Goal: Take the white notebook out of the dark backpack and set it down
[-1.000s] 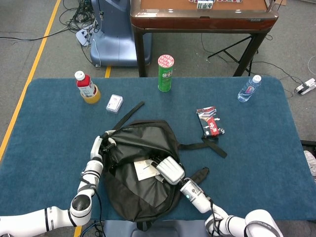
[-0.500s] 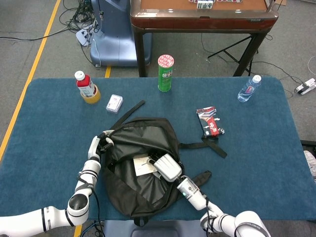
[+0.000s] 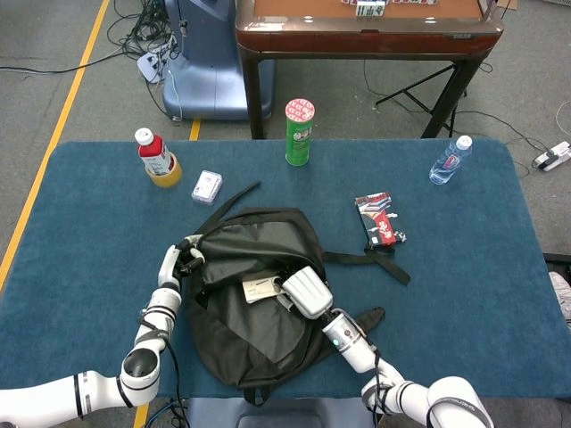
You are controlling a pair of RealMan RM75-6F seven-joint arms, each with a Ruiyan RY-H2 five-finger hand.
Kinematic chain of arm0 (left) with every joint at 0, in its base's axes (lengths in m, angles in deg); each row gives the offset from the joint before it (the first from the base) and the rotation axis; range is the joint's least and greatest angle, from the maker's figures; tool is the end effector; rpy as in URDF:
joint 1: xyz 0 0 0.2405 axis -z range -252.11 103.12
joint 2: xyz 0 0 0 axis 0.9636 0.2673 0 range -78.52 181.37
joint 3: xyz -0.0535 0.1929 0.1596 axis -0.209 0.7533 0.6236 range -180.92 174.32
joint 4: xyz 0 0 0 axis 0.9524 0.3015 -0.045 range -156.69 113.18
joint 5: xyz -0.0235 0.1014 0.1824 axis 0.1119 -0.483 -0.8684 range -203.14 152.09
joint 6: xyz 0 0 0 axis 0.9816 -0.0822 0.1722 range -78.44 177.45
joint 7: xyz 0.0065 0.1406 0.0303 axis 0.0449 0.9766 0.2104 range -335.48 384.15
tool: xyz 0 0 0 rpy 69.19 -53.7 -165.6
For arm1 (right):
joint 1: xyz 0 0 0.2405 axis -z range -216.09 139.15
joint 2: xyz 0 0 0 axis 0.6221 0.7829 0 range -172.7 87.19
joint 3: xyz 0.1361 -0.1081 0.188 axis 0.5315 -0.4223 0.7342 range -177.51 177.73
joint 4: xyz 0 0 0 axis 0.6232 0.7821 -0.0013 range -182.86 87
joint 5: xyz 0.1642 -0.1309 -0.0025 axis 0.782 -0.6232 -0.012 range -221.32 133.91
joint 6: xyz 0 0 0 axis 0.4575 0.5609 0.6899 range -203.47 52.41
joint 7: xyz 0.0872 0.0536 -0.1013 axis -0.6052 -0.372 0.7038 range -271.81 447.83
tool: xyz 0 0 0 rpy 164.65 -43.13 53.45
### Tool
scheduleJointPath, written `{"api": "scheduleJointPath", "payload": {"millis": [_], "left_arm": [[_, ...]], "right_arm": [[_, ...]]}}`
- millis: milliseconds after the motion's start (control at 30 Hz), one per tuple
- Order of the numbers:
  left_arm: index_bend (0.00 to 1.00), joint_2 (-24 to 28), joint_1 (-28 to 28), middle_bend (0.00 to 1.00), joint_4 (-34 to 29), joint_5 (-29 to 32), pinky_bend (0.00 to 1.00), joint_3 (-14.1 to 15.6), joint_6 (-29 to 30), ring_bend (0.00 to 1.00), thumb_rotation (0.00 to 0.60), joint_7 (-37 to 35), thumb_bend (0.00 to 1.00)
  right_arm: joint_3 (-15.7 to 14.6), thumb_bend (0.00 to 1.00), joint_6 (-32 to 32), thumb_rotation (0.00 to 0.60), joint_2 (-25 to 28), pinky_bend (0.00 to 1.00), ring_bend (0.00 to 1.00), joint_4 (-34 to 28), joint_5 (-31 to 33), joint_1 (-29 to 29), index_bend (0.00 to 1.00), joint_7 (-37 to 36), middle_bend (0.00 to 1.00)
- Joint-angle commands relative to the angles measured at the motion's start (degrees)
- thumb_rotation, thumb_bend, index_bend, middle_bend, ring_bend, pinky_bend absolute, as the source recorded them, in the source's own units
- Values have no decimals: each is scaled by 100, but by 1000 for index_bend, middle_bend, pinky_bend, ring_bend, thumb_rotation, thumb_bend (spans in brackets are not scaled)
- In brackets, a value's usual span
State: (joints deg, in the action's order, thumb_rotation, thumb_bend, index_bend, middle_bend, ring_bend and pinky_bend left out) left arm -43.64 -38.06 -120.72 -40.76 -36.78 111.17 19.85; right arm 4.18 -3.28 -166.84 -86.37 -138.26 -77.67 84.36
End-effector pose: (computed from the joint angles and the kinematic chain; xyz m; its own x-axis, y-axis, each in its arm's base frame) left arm -0.1383 0.3382 -0.0149 -0.7714 0.0769 0.6316 0.5738 0.5131 0.6383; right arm -0.1262 -0.2941 -0.1401 0.3499 -0.0545 0.9352 -0.7472 -0.6184 0.2435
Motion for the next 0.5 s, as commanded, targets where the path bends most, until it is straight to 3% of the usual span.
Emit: {"api": "scheduleJointPath", "payload": {"millis": [33, 500], "left_arm": [[399, 16, 12, 446, 9, 14, 195, 2, 5, 400, 600, 21, 838], [396, 134, -7, 444, -158, -31, 195, 87, 9, 394, 600, 52, 838]], "right_arm": [[26, 617, 84, 600, 190, 450, 474, -328, 22, 16, 642, 0, 562], [2, 617, 384, 600, 1804, 480, 521, -3028, -36, 289, 681, 527, 595]]}}
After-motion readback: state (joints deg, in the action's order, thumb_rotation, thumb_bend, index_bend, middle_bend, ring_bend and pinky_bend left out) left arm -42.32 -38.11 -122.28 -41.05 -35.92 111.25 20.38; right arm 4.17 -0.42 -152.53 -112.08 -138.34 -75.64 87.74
